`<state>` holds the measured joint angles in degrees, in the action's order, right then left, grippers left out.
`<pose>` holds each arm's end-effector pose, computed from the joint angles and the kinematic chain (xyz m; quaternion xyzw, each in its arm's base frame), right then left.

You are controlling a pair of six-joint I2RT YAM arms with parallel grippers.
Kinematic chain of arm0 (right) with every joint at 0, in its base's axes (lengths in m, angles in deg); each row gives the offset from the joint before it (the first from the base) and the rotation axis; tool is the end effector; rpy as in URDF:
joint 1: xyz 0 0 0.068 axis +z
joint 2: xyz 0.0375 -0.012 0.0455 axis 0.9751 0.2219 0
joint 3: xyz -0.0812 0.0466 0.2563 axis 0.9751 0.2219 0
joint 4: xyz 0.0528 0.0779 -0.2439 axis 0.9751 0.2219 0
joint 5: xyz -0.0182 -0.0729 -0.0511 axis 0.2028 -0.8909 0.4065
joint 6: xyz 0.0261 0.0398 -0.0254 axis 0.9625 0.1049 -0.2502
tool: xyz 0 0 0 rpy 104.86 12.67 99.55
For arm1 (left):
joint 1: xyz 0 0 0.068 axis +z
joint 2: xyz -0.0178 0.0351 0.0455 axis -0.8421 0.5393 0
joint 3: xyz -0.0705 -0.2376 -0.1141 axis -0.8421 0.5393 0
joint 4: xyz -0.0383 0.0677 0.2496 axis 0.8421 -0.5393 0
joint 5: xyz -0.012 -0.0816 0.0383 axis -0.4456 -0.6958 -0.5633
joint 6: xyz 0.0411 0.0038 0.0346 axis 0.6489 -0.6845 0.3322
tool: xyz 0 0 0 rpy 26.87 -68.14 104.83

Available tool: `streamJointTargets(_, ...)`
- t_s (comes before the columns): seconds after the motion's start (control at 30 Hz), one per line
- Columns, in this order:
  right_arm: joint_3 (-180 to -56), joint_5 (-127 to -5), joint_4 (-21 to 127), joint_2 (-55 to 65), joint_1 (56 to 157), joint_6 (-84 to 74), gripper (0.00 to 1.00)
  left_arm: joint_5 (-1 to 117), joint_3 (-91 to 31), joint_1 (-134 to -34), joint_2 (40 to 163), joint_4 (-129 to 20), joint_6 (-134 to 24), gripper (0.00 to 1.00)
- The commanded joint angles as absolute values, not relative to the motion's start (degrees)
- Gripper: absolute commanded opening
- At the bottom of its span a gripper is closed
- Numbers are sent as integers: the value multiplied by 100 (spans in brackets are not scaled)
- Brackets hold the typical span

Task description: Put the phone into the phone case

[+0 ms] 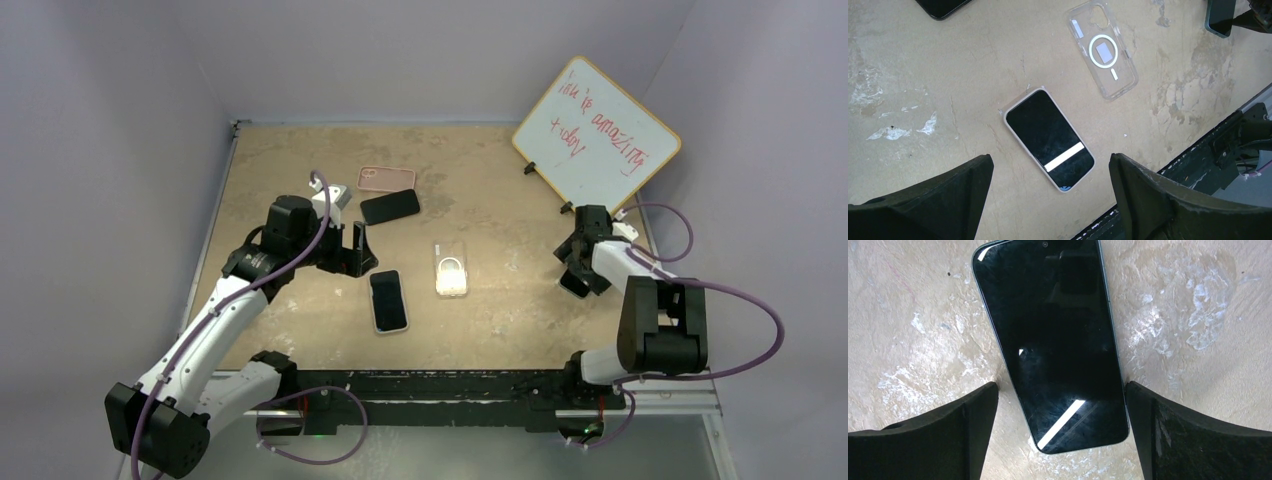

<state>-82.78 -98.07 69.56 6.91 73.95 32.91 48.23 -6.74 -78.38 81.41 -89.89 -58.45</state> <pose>0.2612 -0.0294 0.1618 0.4326 0.8410 -0.0971 0.3100 0.1867 -0.0835 0.2932 0.1098 0.8918 -0.2650 0.3500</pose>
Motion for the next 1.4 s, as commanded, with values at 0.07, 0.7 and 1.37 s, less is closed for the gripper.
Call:
streamJointTargets(0.07,-8079,-9489,6947,891,7315,3023,94,4880,-679,-7810,8072,-8828,-5764,91)
streamJointTargets(0.7,-7888,-9009,7131,934,7318,3377,72,4889,-684,-7802,8081,-8823,-5755,91)
streamJointTargets(1.37,-7742,-8202,7405,303,9257,4044,63,4784,-680,-7773,8141,-8806,-5729,91)
